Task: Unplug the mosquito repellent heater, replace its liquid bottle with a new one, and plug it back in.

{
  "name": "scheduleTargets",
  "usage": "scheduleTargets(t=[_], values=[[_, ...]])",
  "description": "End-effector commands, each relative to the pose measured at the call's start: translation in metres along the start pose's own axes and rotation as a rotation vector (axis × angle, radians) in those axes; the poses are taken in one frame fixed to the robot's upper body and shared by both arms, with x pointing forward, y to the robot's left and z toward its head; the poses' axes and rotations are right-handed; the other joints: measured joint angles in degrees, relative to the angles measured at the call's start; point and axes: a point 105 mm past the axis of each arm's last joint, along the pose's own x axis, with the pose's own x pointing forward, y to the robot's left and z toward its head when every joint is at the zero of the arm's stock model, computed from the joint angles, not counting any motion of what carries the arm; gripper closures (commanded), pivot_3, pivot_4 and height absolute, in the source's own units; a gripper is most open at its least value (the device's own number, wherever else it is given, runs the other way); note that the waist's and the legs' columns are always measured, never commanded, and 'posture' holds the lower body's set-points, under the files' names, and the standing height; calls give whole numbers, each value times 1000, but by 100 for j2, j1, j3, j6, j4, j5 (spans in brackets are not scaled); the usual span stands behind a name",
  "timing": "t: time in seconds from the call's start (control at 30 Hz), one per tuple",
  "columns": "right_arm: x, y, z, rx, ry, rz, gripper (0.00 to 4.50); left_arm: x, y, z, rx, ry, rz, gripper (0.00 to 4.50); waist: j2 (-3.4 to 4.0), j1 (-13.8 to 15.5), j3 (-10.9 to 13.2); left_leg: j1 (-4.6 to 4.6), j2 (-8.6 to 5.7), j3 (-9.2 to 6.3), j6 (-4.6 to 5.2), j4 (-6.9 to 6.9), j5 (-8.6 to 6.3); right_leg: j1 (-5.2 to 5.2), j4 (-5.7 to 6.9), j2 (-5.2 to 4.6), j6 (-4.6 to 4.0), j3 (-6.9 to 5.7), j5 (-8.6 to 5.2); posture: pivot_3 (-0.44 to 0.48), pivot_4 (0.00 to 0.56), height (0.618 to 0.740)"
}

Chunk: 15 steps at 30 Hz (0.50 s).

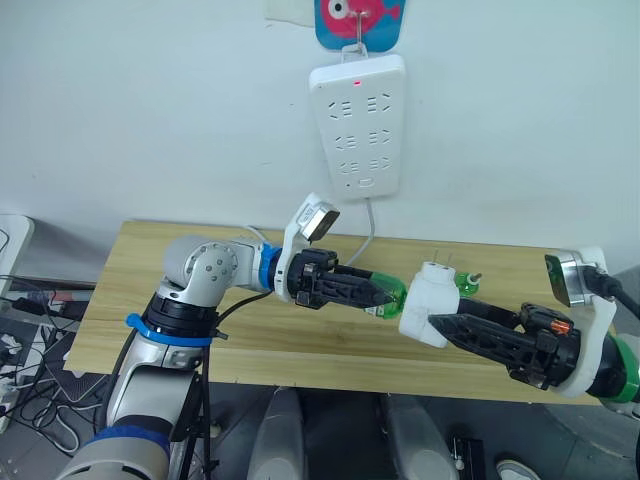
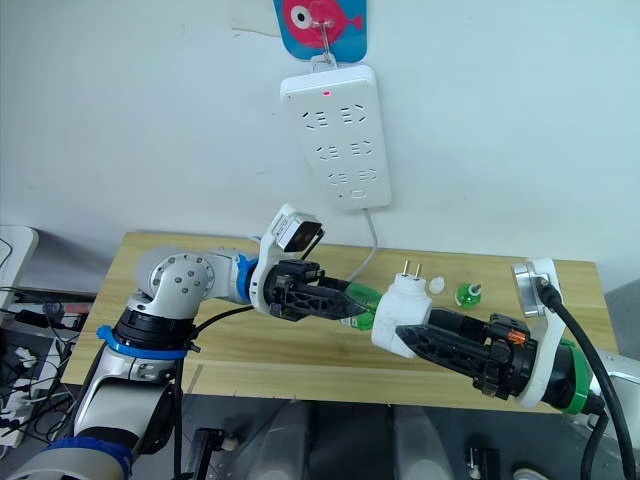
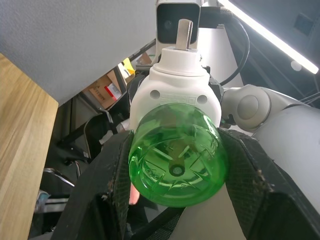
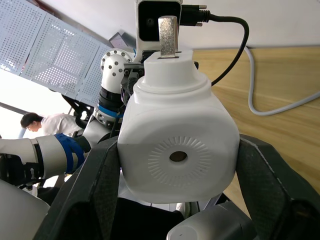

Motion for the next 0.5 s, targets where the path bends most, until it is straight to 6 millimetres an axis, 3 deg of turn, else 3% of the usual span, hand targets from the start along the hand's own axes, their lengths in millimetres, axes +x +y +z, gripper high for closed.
scheduleTargets(t=[0.03, 0.27, 0.4, 0.5], values=[[0, 5, 2, -3, -23, 14, 1534, 4, -11, 0, 33, 27, -42, 2231, 0, 0, 0, 0, 0, 0, -1, 0, 0, 0, 0, 0, 0, 0, 0, 33, 316, 740], [-13, -12, -2, 36, -9, -110, 1534, -14, -7, 9, 162, 87, 27, 34, 0, 0, -1, 0, 0, 1, -5, 0, 3, 0, 3, 0, 0, 0, 0, 23, 318, 740], [-18, -23, 3, 38, -37, -195, 1534, -31, -12, 18, 354, 178, 87, 0, 0, -2, -1, 1, 0, 4, -5, 0, 3, 0, 1, -1, 0, 2, 0, 20, 322, 740], [-20, -36, 4, 24, 16, -292, 1534, -32, -11, 19, 575, 262, 133, 0, 0, -20, -1, 2, 1, 7, -5, -5, 3, -1, -2, 0, 0, 7, 0, 20, 322, 740]])
